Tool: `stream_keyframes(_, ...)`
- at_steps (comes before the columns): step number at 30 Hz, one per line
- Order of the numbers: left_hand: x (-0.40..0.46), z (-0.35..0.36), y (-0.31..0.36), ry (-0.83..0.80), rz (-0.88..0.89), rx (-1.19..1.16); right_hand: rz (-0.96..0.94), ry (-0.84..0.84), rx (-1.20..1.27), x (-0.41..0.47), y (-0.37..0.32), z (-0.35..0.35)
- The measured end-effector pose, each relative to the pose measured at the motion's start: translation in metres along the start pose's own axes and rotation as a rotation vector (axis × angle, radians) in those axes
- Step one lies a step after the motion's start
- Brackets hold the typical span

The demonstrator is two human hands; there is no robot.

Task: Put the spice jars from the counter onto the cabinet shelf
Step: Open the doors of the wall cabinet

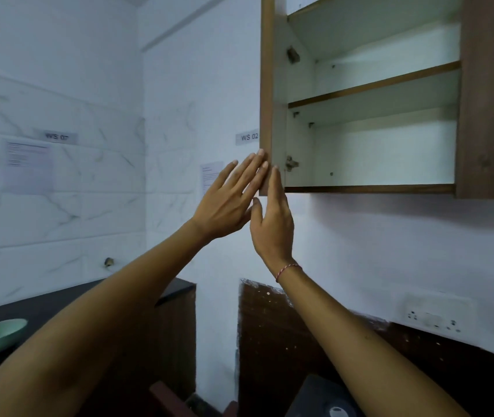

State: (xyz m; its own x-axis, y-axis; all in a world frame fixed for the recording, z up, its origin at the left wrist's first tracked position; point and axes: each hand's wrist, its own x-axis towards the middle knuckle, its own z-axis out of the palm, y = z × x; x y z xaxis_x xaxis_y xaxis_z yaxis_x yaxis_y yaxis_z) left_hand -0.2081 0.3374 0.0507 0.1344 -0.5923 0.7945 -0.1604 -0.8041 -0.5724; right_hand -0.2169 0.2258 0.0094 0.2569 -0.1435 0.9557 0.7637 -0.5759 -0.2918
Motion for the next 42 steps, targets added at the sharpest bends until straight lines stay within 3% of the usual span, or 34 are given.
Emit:
stream_keyframes(7,-0.051,0.0,-0.057,-0.132,-0.044,0.127,-0.216,-0.218,-0.007,0.006,-0.006,0.065)
stream_keyframes(12,-0.08,-0.006,-0.095,-0.381,-0.1,0.123,-0.3,-0.3,-0.09,0.019,-0.011,0.122)
stream_keyframes(20,-0.102,0.005,-0.137,-0.718,-0.091,0.403,-0.278,-0.48,-0.239,0.024,-0.008,0.188)
stream_keyframes(29,-0.107,0.017,-0.116,-0.62,-0.199,0.501,-0.292,-0.511,-0.342,0.02,-0.003,0.191)
stream_keyframes(34,-0.1,0.023,-0.083,-0.483,-0.24,0.564,-0.32,-0.431,-0.422,0.016,0.011,0.165)
stream_keyframes(42,-0.058,0.064,-0.008,-0.347,-0.206,0.287,-0.279,-0.372,-0.757,0.015,0.095,0.065)
